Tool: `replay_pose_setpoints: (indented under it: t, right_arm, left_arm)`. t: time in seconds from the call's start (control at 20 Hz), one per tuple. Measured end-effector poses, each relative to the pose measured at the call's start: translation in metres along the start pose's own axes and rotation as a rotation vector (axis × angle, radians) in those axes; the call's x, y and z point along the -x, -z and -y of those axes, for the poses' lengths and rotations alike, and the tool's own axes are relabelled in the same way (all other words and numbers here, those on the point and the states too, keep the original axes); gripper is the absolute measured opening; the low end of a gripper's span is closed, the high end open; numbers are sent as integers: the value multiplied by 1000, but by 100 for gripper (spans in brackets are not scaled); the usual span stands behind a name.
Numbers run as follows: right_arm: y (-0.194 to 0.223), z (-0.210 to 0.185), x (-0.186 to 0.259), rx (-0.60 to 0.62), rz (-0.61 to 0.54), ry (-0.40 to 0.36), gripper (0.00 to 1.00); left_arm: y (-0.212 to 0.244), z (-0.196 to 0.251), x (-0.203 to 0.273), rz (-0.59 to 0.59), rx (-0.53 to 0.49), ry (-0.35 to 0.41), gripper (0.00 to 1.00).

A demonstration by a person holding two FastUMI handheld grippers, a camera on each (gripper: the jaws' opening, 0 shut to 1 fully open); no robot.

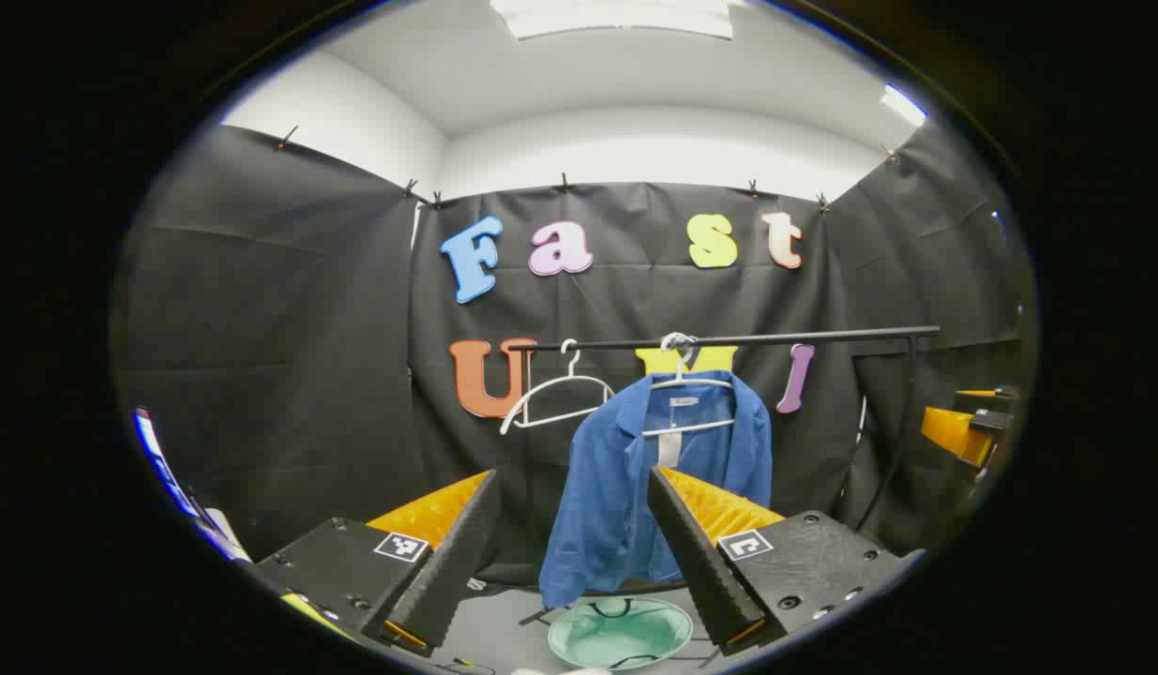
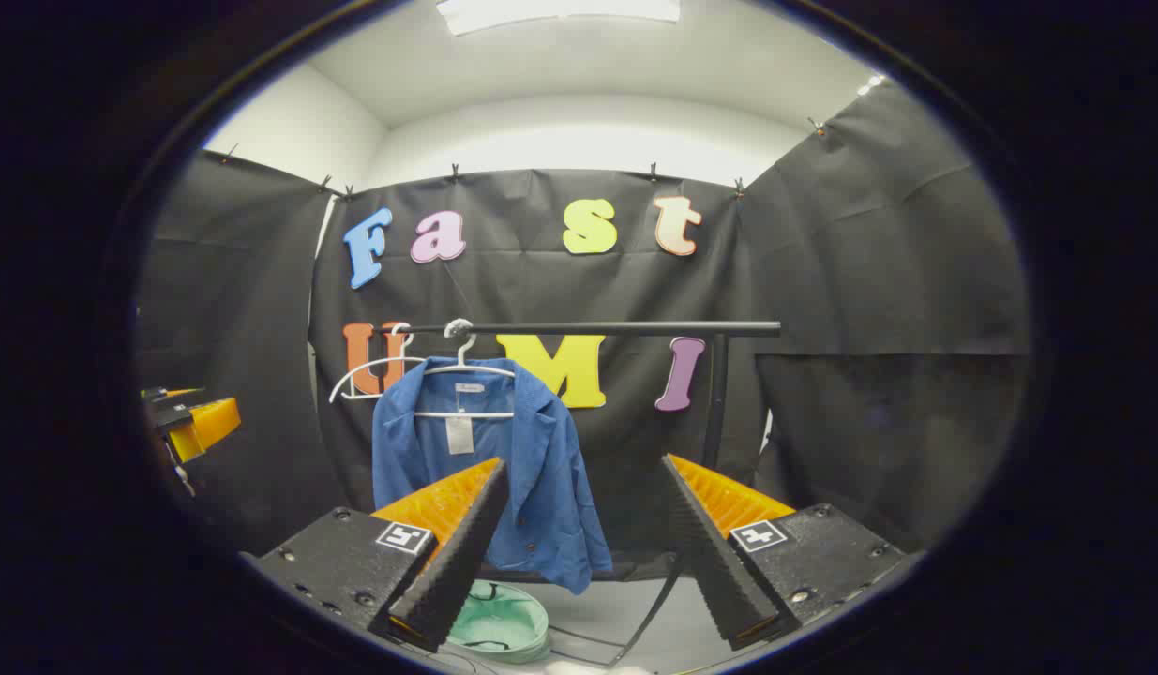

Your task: Grasp the clothes on the hanger with both hands and then place them into the laundry hamper below.

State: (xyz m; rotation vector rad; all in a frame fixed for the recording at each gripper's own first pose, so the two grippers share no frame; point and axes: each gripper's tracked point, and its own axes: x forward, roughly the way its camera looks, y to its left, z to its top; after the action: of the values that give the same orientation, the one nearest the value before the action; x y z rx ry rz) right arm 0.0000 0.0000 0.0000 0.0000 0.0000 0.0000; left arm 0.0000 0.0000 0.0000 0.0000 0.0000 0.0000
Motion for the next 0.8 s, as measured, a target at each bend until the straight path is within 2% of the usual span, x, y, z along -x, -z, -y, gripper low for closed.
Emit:
replay_pose_setpoints:
  t: [0.25,0.35,0.4,0.8]
  right_arm:
    - [-2,1,-4,7,7,0,100]
    - [0,0,-4,-3,4,6,99]
    - [2,0,-4,-6,-2,8,100]
    - [12,-8,-2,8,-13,29,100]
  left_arm:
    - [-2,3,-1,2,-1,3,100]
    - [-1,1,-2,-3,-1,3,97]
    - [0,0,-4,-5,-4,4,100]
    - [12,-2,-6,-29,-11,28,100]
